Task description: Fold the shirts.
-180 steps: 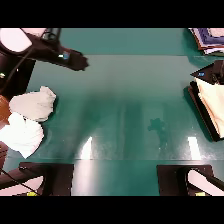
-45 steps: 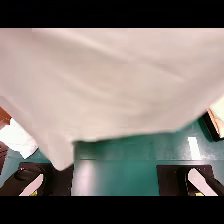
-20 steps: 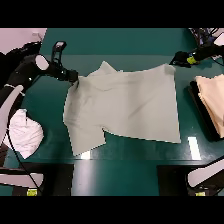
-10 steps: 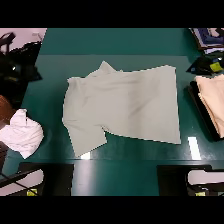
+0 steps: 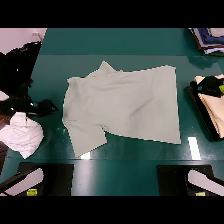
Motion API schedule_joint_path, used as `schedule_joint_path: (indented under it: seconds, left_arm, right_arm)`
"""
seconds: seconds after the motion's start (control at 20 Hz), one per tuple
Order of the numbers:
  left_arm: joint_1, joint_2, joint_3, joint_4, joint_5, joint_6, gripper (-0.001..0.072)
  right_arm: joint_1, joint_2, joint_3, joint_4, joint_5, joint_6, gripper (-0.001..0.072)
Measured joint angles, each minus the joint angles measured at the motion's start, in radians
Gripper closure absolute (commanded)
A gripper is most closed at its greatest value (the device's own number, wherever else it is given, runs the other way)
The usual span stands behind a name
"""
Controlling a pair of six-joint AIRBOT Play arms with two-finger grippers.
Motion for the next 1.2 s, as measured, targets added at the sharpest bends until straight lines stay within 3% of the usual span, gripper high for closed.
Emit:
schedule_joint_path:
  seconds: [0.3,0.6,0.65,0.7,0.95,1.2]
  left_arm:
    - [-0.068,-0.001,-0.114,-0.056,0.108,0.042,0.0279]
    - [-0.095,-0.037,-0.13,-0.075,0.09,0.044,0.0288]
    - [-0.097,-0.04,-0.132,-0.08,0.094,0.043,0.0506]
    - [-0.098,-0.046,-0.134,-0.084,0.108,0.043,0.0669]
    - [-0.101,-0.049,-0.081,-0.139,0.117,0.053,0.0676]
    - [-0.1,-0.049,0.021,-0.158,0.039,0.071,0.0676]
  right_arm:
    - [-0.006,0.069,-0.091,0.002,0.005,-0.002,0.0202]
    - [-0.007,0.082,-0.106,0.038,0.013,-0.002,0.0203]
    - [-0.007,0.082,-0.107,0.042,0.013,-0.002,0.0203]
    - [-0.007,0.083,-0.107,0.043,0.017,-0.002,0.0203]
    - [-0.013,0.09,-0.13,0.006,0.046,-0.002,0.0203]
    - [-0.119,0.133,-0.341,-0.029,0.043,-0.002,0.0206]
